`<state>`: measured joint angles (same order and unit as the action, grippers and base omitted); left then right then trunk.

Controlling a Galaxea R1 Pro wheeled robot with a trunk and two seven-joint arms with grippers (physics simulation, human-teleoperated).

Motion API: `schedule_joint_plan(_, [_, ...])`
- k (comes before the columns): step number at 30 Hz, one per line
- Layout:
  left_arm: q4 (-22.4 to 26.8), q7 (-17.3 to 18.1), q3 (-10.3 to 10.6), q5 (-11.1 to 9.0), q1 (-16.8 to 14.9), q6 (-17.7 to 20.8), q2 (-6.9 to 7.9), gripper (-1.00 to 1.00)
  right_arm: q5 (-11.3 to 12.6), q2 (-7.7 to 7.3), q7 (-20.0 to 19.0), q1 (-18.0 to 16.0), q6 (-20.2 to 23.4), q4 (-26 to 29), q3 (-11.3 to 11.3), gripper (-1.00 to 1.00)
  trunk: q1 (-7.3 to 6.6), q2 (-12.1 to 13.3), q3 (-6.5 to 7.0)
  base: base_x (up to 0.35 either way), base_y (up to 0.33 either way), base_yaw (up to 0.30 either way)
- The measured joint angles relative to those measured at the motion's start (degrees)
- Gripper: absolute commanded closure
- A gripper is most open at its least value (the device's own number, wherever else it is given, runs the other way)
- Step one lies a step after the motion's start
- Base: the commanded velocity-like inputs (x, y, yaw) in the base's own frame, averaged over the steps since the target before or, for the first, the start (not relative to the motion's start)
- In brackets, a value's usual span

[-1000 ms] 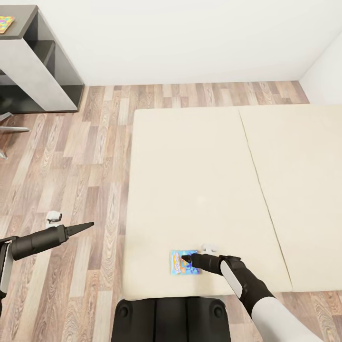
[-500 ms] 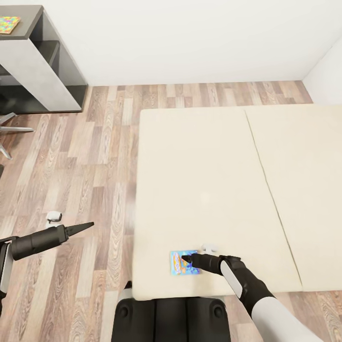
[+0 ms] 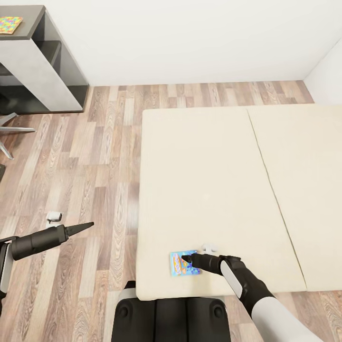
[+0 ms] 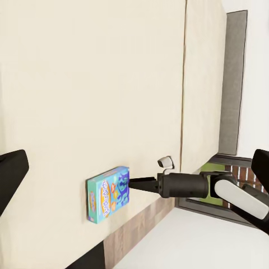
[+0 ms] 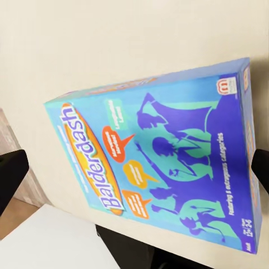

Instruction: Put all the toys in the child's room - the three board games (two on the bed and one on the table), the two jigsaw puzzles on the table, and the tennis ball on the table - inside the toy box on the table in the child's room.

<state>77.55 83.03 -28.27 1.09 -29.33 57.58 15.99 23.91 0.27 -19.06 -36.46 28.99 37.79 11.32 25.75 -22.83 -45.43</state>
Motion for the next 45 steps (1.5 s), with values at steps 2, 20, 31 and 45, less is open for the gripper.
schedule_joint_plan(2, [-0.01, 0.0, 0.0, 0.0, 0.0, 0.0, 0.0, -1.0, 0.0, 0.0, 0.0, 0.0, 0.0, 0.01, 0.0, -1.0, 0.0, 0.0, 0.0, 0.0, 0.001, 0.0])
schedule_joint_plan(20, [-0.04, 0.0, 0.0, 0.01, 0.0, 0.0, 0.0, -1.0, 0.01, 0.0, -0.03, 0.0, 0.0, 0.01, 0.01, -1.0, 0.0, 0.0, 0.0, 0.0, 0.074, 0.0])
schedule_joint_plan(31, [-0.04, 0.0, 0.0, -0.05, 0.0, 0.0, 0.0, -1.0, 0.01, 0.0, 0.0, 0.0, 0.0, 0.02, 0.0, -1.0, 0.0, 0.0, 0.0, 0.0, 0.072, 0.0])
schedule_joint_plan(45, [-0.05, 0.0, 0.0, -0.01, 0.0, 0.0, 0.0, -1.0, 0.03, -0.08, -0.04, 0.0, 0.0, 0.03, 0.0, -1.0, 0.0, 0.0, 0.0, 0.0, 0.004, 0.0])
